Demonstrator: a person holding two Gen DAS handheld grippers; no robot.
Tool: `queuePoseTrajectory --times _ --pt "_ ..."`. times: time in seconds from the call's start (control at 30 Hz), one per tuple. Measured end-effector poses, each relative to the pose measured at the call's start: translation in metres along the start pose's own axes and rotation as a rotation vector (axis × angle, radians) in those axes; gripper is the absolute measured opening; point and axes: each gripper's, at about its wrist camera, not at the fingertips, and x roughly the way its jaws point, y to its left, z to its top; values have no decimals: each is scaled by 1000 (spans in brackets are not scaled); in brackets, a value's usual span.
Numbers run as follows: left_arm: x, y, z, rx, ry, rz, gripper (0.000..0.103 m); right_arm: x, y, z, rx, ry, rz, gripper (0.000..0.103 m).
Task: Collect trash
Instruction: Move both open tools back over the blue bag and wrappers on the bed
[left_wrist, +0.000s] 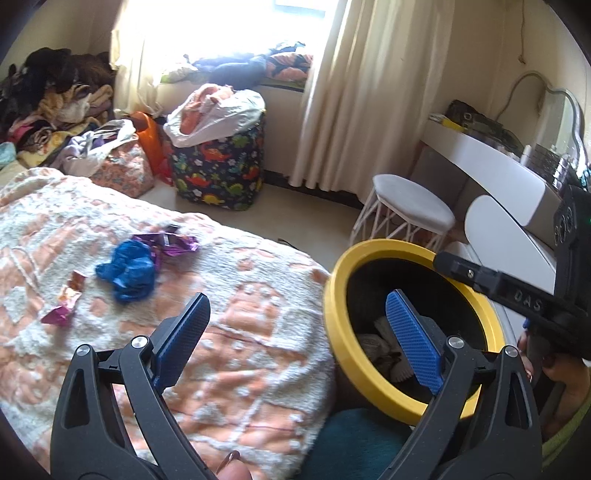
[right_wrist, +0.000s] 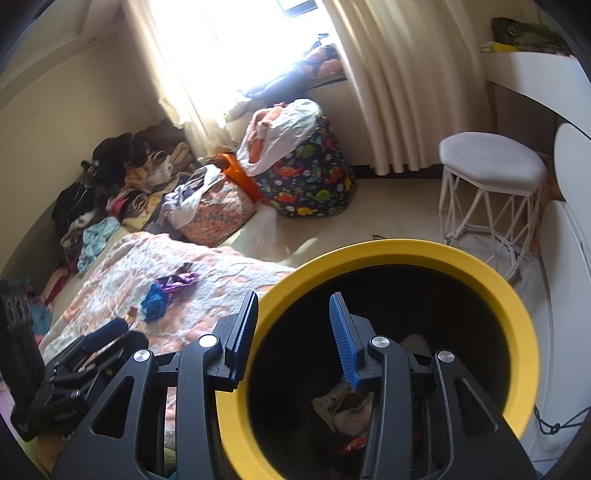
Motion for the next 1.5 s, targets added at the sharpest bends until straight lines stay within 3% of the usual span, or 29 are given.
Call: queuePoseTrajectory --times 0.43,0.87,1.1,1.5 --pt "-23 83 10 -151 -59 160 88 31 79 -4 -145 63 94 39" --pt "-35 144 1 -289 -70 237 88 74 152 -6 -313 117 136 39" --pt "-35 168 -3 -346 -66 264 88 102 175 -8 -366 150 133 39" --pt "-32 195 -10 -406 -59 299 88 140 181 -12 -395 194 90 39"
